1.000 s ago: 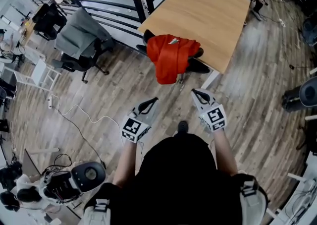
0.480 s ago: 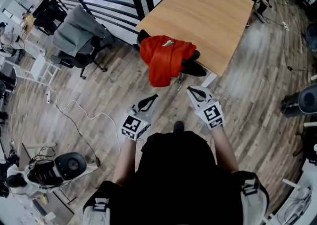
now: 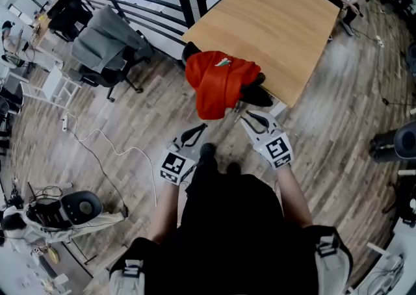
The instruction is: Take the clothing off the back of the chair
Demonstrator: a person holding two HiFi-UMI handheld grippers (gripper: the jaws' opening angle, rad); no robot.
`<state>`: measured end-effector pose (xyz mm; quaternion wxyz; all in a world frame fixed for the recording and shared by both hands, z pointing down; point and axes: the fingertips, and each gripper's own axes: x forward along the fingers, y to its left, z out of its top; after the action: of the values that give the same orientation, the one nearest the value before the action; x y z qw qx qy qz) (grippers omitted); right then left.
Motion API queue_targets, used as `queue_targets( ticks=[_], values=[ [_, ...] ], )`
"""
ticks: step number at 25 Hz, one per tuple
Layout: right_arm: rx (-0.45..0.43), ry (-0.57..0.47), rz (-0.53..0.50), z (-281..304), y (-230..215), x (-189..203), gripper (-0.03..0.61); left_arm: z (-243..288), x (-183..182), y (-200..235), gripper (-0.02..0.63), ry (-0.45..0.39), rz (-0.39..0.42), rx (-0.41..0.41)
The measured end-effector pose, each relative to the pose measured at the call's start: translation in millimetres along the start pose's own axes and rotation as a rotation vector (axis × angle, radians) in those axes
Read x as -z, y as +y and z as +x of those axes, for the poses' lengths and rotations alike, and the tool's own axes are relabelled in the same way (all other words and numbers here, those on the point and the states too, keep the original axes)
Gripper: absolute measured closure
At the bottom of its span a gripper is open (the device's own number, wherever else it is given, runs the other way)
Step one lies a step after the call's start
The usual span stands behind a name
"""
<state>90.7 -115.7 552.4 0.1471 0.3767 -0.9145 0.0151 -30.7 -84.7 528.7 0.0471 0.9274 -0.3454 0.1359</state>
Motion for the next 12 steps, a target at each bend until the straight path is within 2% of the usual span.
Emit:
queue_targets(
  ticks=[3, 5, 8, 12],
  values=[
    [0.020, -0.013, 0.016, 6, -6, -3, 0.423, 4, -2, 14, 0.599, -0.014, -0.007, -0.006],
    [0.026, -0.045, 0.039, 12, -14, -10, 0.382, 11, -3, 26, 0.553, -0.022, -0.016, -0.010],
    [0.021, -0.087, 0.094, 22, -23, -21, 0.334, 21, -9, 44, 0.480, -0.027, -0.031, -0.006],
    [0.018, -0.094, 0.085, 41, -26, -29, 0.305, 30, -17, 70, 0.441, -0.035, -0.027, 0.007]
  ],
)
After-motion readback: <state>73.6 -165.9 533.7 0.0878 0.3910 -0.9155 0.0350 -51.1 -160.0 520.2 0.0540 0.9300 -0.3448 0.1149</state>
